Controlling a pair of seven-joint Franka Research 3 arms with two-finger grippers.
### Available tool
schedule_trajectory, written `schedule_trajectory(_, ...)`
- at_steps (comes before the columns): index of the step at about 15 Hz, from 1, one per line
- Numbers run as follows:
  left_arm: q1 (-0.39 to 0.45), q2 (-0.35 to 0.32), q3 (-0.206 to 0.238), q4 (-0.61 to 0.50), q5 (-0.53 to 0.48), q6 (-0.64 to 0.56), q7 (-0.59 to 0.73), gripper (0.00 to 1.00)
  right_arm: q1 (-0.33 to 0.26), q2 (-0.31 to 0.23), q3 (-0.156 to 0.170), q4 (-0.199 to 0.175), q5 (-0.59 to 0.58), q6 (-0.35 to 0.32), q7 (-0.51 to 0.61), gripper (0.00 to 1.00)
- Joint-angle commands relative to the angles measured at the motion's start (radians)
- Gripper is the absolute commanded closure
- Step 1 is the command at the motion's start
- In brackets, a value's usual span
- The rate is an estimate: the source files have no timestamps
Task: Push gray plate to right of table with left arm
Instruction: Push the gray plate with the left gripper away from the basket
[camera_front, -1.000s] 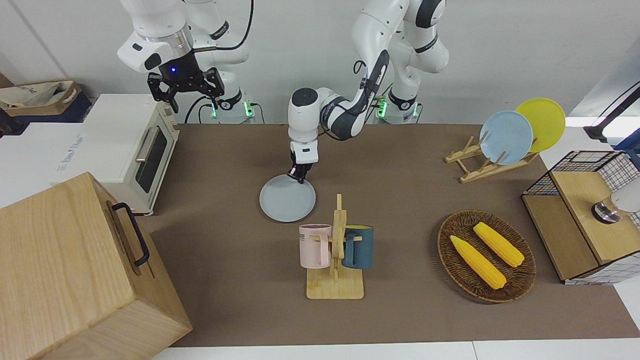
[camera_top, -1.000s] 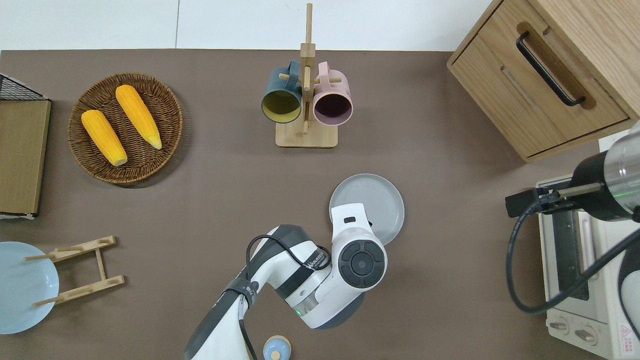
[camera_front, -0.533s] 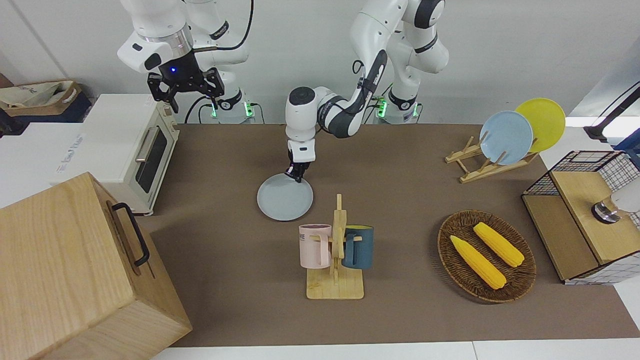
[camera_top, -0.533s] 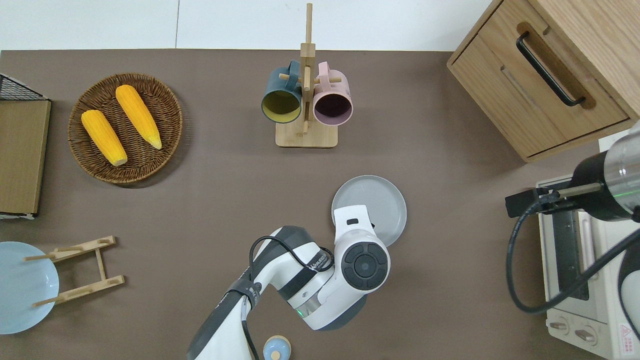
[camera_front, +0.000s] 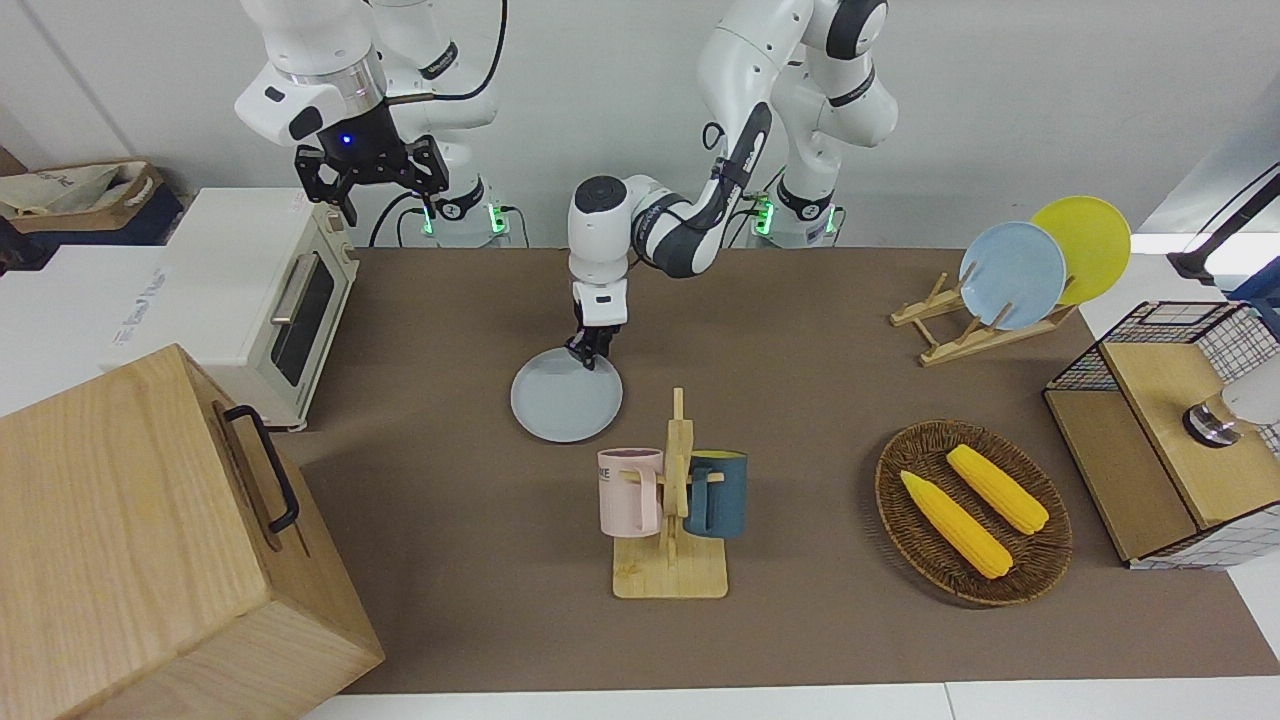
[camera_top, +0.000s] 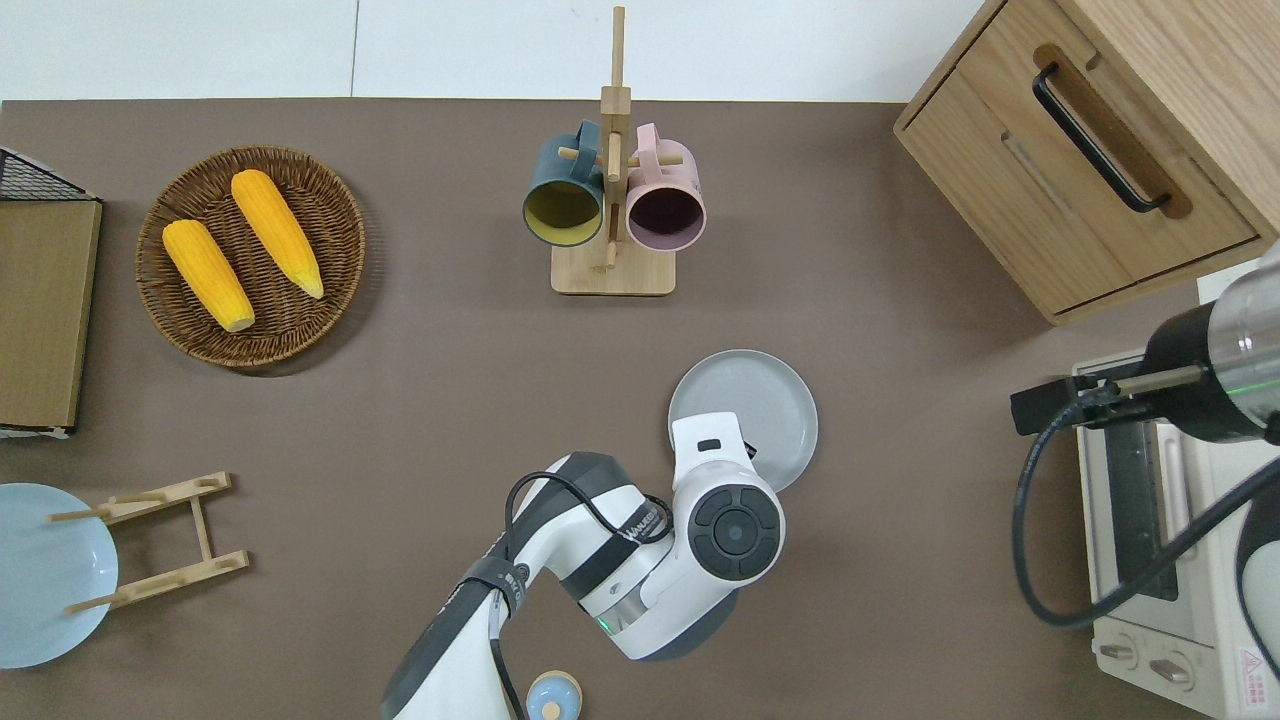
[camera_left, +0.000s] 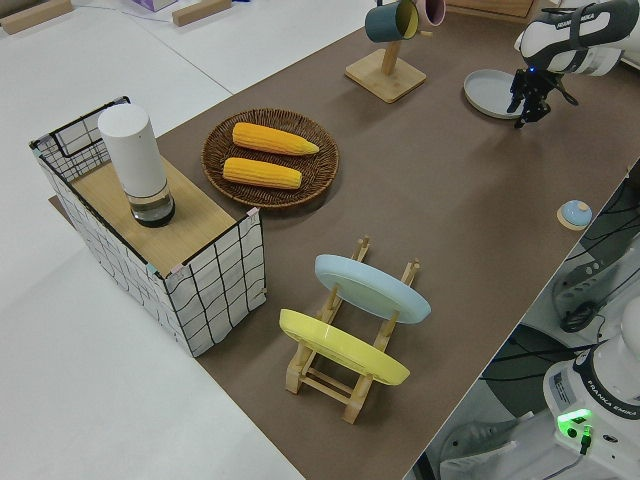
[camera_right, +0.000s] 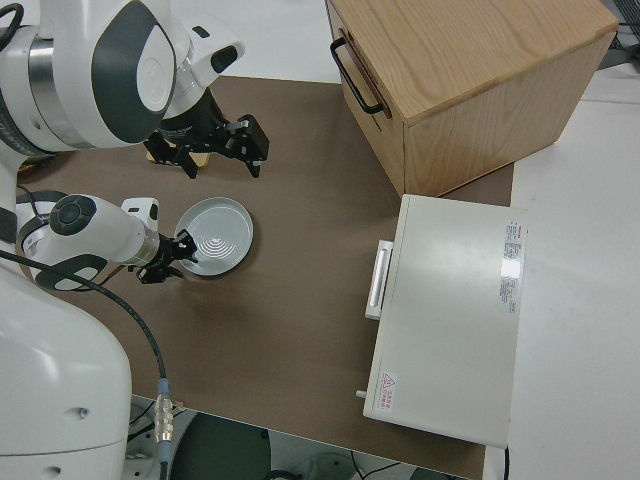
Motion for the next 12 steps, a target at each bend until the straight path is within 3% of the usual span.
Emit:
schedule_trajectory(1, -0.004, 0.003, 0.015, 0.042, 0.016, -0.057, -0.001, 0.16, -0.02, -0.003, 0.013, 0.008, 0.01, -0.015, 0.001, 0.017)
schedule_trajectory(3, -0.001, 0.003, 0.02, 0.072, 0.016, -0.1, 0.011, 0.02, -0.02, -0.003, 0.015, 0.008, 0.01, -0.015, 0.001, 0.017)
schedule_trajectory(6, 0.008, 0.003, 0.032, 0.121, 0.017, -0.181, 0.04, 0.02, -0.02, -0.003, 0.015, 0.008, 0.01, -0.016, 0.001, 0.017)
schedule_trajectory(12, 0.014, -0.002, 0.103, 0.248, 0.003, -0.356, 0.319, 0.02, -0.02, -0.003, 0.015, 0.008, 0.01, -0.016, 0.001, 0.017)
